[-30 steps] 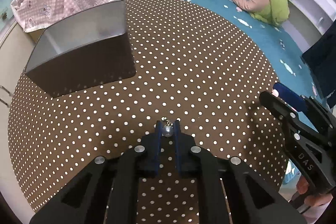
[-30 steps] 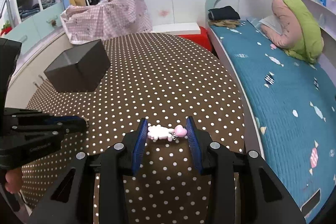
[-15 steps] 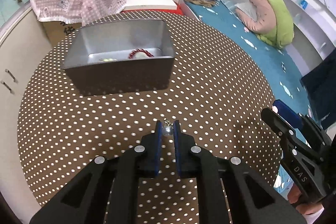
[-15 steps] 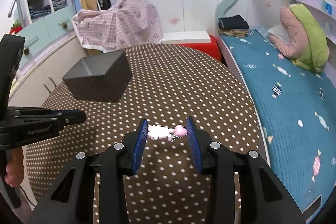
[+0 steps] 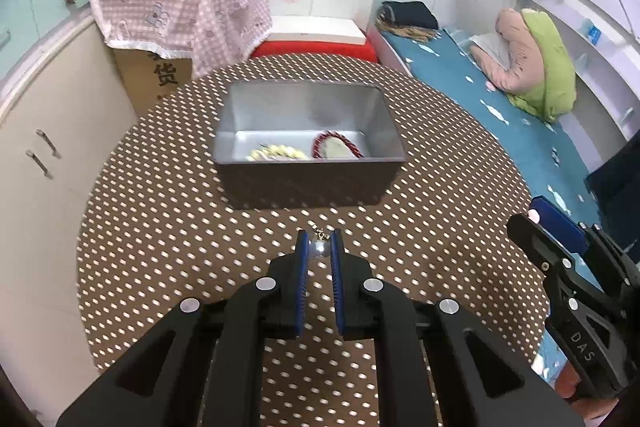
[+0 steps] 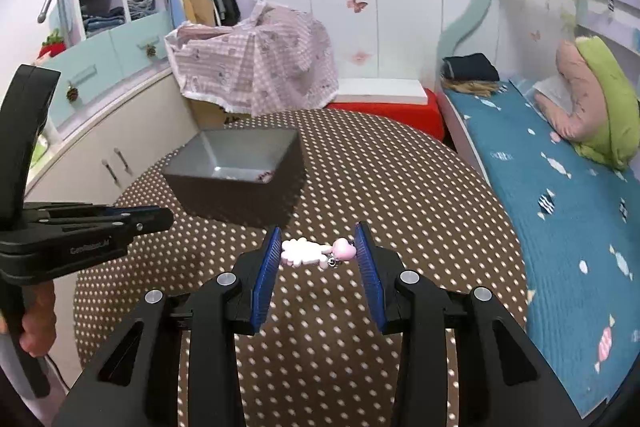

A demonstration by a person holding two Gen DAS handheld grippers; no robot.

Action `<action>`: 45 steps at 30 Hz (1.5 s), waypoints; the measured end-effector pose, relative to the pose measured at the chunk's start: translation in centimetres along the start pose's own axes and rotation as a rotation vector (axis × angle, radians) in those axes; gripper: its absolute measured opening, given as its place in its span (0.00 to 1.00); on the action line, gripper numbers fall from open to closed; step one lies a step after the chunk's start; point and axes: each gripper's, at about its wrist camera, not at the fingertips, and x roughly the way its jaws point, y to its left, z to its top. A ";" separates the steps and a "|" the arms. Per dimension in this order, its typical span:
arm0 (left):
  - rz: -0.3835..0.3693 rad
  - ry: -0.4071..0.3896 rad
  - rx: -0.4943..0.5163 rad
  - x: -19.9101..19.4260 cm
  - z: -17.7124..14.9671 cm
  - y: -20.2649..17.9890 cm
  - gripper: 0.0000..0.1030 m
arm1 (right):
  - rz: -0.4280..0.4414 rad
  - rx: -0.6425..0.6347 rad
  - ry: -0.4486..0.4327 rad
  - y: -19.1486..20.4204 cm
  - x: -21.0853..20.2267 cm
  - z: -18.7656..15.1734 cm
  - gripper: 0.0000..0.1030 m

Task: Organize jewelry
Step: 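Lower the bunny charm and pearl earring into the box and open both tools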

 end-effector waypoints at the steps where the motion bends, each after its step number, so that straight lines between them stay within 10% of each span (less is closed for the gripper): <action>1: 0.006 -0.006 -0.002 -0.1 0.3 0.2 0.09 | 0.002 -0.004 -0.001 0.3 0.2 0.3 0.37; 26: -0.035 -0.029 -0.029 3.8 8.0 4.5 0.10 | 0.096 -0.034 0.019 5.3 8.5 9.3 0.38; 31: -0.005 -0.027 -0.039 4.5 8.2 5.0 0.52 | 0.076 0.006 0.019 4.6 9.1 10.0 0.67; 45: 0.048 -0.016 -0.025 3.7 7.6 4.8 0.63 | 0.042 0.035 0.048 2.8 8.8 9.0 0.69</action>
